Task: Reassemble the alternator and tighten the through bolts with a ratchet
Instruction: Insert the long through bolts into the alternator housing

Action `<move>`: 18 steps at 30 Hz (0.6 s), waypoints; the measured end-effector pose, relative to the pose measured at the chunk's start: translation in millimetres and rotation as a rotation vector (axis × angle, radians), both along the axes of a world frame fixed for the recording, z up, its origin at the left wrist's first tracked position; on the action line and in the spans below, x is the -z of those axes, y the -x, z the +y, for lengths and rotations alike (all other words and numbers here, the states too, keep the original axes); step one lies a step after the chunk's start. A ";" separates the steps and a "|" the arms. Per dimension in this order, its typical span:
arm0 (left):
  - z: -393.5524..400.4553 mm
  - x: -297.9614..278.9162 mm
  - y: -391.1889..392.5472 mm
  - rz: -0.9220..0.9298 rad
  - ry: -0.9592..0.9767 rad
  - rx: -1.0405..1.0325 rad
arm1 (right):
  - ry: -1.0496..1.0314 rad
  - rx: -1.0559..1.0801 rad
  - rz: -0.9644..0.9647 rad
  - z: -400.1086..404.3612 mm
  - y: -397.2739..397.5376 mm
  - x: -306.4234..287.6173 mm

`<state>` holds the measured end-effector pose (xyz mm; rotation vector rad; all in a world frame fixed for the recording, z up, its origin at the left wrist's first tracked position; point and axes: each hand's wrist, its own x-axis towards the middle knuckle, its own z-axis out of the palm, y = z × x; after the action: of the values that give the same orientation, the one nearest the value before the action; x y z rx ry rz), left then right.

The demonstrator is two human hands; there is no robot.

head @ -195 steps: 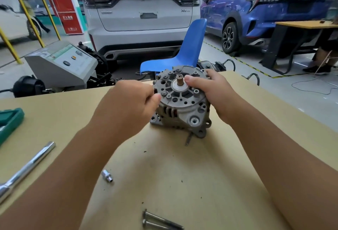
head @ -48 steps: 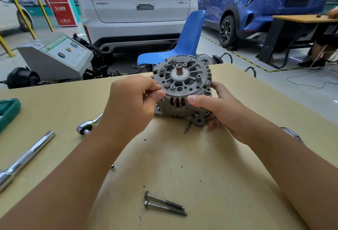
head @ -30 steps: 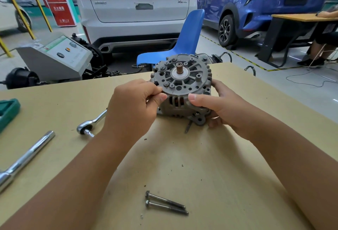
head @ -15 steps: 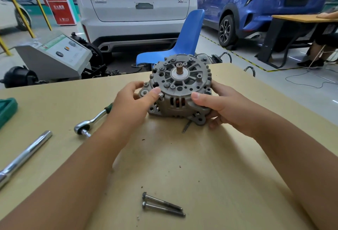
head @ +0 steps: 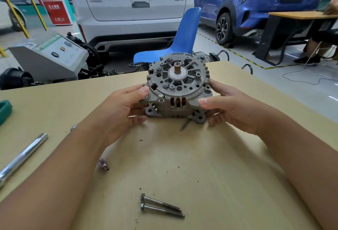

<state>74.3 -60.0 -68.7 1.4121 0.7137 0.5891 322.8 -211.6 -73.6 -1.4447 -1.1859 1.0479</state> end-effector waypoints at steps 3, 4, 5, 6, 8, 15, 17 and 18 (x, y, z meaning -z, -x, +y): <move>2.5 1.7 3.9 -0.016 0.020 0.020 | -0.021 -0.041 0.047 -1.3 -4.4 -2.1; 4.3 2.4 5.4 -0.017 0.029 0.024 | -0.027 -0.056 0.051 -1.8 -5.8 -3.0; 6.2 3.0 7.4 -0.022 0.039 0.034 | -0.030 -0.073 0.053 -1.9 -7.4 -3.2; 7.9 3.6 9.5 -0.024 0.044 0.047 | -0.032 -0.087 0.050 -1.8 -8.6 -3.7; 10.4 4.5 13.5 -0.016 0.039 0.080 | -0.031 -0.108 0.027 -1.5 -11.2 -4.2; 13.9 5.4 22.1 0.024 -0.037 0.177 | -0.063 -0.199 -0.018 -4.1 -12.9 -7.9; 15.7 6.8 24.6 0.032 -0.071 0.219 | -0.078 -0.222 -0.041 -6.6 -11.9 -9.6; 16.4 7.6 26.3 0.035 -0.087 0.236 | -0.080 -0.229 -0.062 -8.1 -11.7 -10.6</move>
<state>48.0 -43.6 -76.3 1.5645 0.5443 0.4150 334.4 -219.7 -63.1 -1.3097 -1.4480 1.1026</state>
